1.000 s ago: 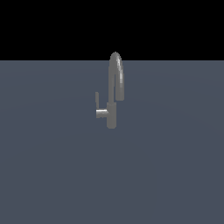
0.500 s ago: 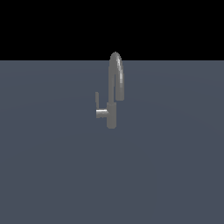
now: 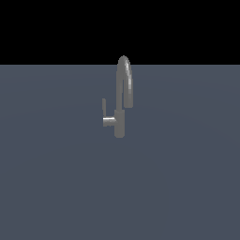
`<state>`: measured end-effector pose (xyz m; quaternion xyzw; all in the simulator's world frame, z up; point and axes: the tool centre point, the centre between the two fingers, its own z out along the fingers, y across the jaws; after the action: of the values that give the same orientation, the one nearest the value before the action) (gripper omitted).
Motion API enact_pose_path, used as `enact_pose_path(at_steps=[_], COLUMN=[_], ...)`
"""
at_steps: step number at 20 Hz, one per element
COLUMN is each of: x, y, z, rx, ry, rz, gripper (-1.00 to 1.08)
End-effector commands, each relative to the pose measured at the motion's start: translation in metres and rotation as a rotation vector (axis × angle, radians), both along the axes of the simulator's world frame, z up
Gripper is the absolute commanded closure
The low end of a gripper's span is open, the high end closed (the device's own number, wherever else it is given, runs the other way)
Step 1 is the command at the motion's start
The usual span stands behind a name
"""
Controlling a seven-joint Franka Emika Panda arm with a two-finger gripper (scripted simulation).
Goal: Turn on the faucet by rotating a designated handle.
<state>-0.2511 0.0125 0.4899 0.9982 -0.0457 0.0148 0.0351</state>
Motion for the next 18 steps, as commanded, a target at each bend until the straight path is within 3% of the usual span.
enact_pose_path(at_steps=[1, 18], x=[0.002, 0.038], y=[0.006, 0.087], z=[0.009, 0.068], rx=[-0.01, -0.126], ry=[-0.04, -0.402], rz=[-0.04, -0.416], gripper=[1.08, 1.08])
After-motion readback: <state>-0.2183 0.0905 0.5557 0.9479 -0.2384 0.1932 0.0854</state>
